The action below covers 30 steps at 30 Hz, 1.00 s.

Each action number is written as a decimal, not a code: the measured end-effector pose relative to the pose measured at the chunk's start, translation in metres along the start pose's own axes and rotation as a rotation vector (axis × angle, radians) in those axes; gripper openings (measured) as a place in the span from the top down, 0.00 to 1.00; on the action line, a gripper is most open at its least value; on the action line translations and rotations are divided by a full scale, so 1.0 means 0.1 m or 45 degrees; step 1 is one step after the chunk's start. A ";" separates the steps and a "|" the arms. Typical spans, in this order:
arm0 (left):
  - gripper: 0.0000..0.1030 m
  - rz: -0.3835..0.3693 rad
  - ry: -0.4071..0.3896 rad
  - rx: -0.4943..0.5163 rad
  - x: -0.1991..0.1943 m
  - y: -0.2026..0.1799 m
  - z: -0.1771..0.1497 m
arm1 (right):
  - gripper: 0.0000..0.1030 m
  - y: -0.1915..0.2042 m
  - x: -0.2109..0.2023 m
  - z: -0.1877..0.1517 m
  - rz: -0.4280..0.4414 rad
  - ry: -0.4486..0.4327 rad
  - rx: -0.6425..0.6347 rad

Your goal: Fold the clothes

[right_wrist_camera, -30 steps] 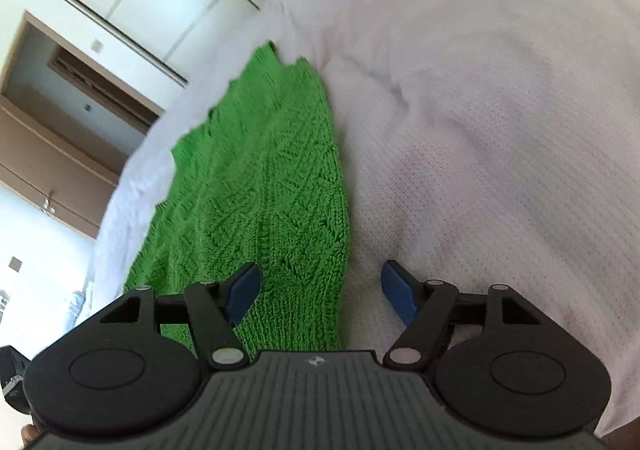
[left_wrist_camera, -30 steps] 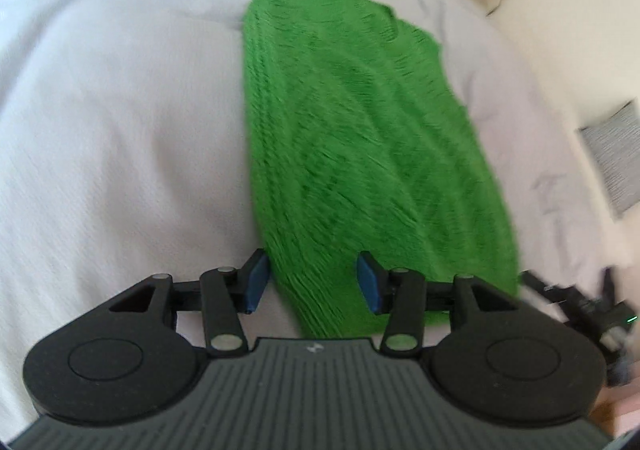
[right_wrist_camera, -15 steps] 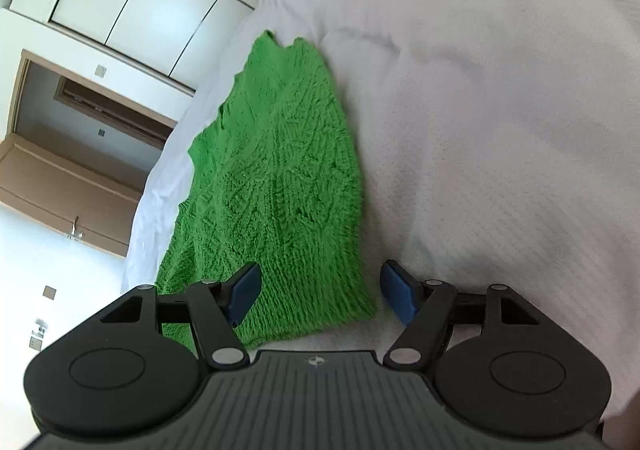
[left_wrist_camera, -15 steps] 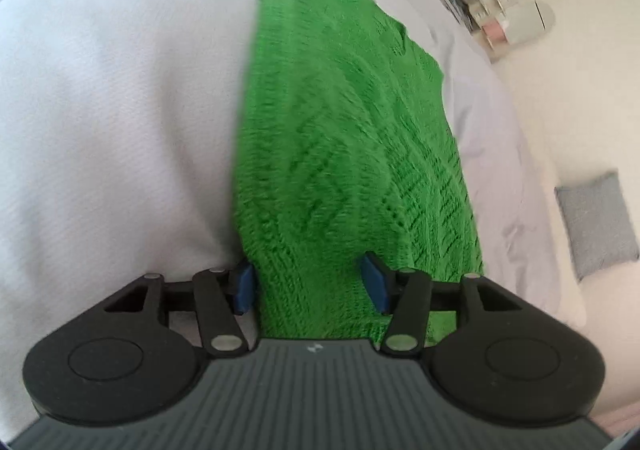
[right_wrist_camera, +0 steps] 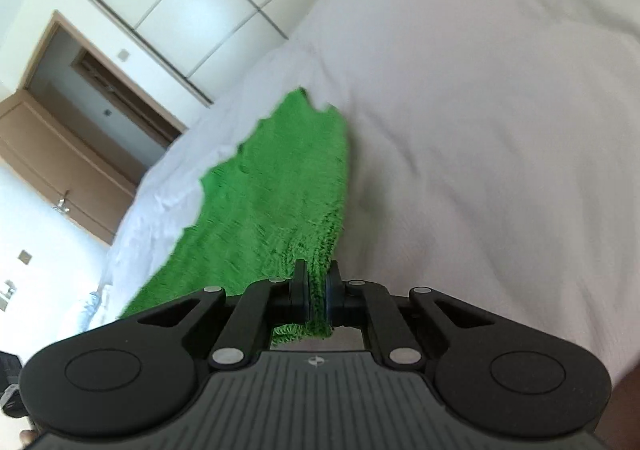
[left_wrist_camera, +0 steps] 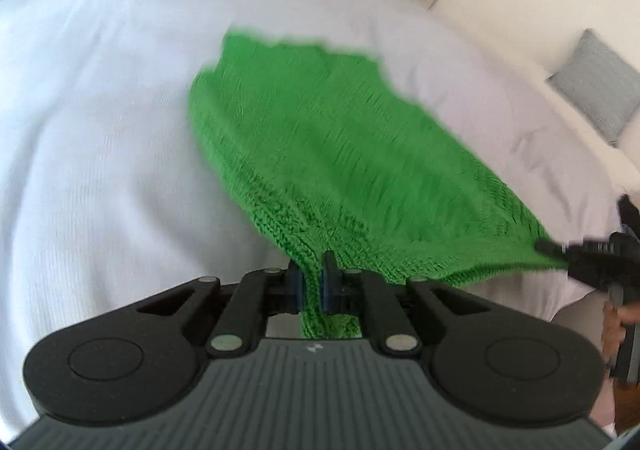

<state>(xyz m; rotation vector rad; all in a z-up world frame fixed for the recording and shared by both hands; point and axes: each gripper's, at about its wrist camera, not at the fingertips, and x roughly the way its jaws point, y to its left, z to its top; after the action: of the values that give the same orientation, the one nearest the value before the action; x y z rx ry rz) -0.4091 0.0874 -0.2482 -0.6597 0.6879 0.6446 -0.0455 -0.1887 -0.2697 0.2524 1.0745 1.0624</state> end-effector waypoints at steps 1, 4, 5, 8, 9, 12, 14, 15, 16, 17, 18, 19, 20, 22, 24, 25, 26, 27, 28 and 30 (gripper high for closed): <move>0.94 0.045 0.063 -0.024 0.13 0.05 -0.09 | 0.94 -0.10 0.06 -0.15 -0.038 0.037 0.048; 0.93 0.131 0.116 -0.020 0.26 0.05 -0.22 | 0.95 -0.24 0.19 -0.50 -0.124 0.084 0.078; 0.91 0.163 0.112 0.007 0.21 -0.02 -0.18 | 0.94 -0.23 0.18 -0.55 -0.138 0.071 0.063; 0.88 0.267 0.087 0.105 0.02 -0.21 -0.12 | 0.87 -0.02 0.05 -0.52 -0.208 0.031 -0.032; 0.87 0.304 0.076 0.141 -0.05 -0.28 -0.11 | 0.80 0.07 0.01 -0.50 -0.232 0.009 -0.086; 0.85 0.404 0.034 0.202 -0.21 -0.45 -0.11 | 0.77 0.35 -0.10 -0.41 -0.316 -0.086 -0.277; 0.85 0.473 -0.008 0.246 -0.27 -0.58 -0.08 | 0.71 0.49 -0.12 -0.36 -0.309 -0.134 -0.351; 0.85 0.487 -0.038 0.264 -0.26 -0.65 -0.06 | 0.68 0.54 -0.11 -0.34 -0.290 -0.146 -0.390; 0.85 0.484 -0.069 0.285 -0.27 -0.70 -0.04 | 0.67 0.57 -0.07 -0.33 -0.272 -0.146 -0.421; 0.82 0.479 -0.099 0.306 -0.28 -0.75 -0.02 | 0.67 0.59 -0.02 -0.32 -0.253 -0.138 -0.439; 0.80 0.458 -0.116 0.325 -0.24 -0.79 0.00 | 0.67 0.60 0.05 -0.30 -0.232 -0.126 -0.452; 0.80 0.432 -0.113 0.331 -0.19 -0.80 0.01 | 0.67 0.59 0.13 -0.30 -0.204 -0.108 -0.457; 0.80 0.400 -0.104 0.331 -0.10 -0.80 0.00 | 0.67 0.58 0.20 -0.30 -0.184 -0.090 -0.463; 0.80 0.362 -0.067 0.335 0.10 -0.78 -0.03 | 0.67 0.54 0.32 -0.39 -0.176 -0.050 -0.478; 0.80 0.391 0.006 0.345 0.31 -0.74 -0.11 | 0.67 0.46 0.42 -0.48 -0.211 0.004 -0.485; 0.80 0.424 0.053 0.350 0.41 -0.72 -0.16 | 0.70 0.41 0.45 -0.53 -0.229 0.026 -0.481; 0.81 0.433 0.058 0.369 0.41 -0.69 -0.23 | 0.71 0.36 0.46 -0.57 -0.242 0.040 -0.479; 0.81 0.439 0.059 0.389 0.41 -0.67 -0.30 | 0.73 0.33 0.43 -0.61 -0.247 0.039 -0.481; 0.81 0.429 0.041 0.422 0.36 -0.67 -0.37 | 0.73 0.30 0.37 -0.65 -0.252 0.037 -0.485; 0.81 0.418 0.010 0.501 0.25 -0.71 -0.48 | 0.71 0.28 0.25 -0.72 -0.275 0.031 -0.505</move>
<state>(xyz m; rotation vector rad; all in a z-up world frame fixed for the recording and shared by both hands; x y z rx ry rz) -0.3600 0.0167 -0.2719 -0.1846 0.9106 0.7798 -0.1184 -0.1760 -0.3021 -0.1913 0.8679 1.0594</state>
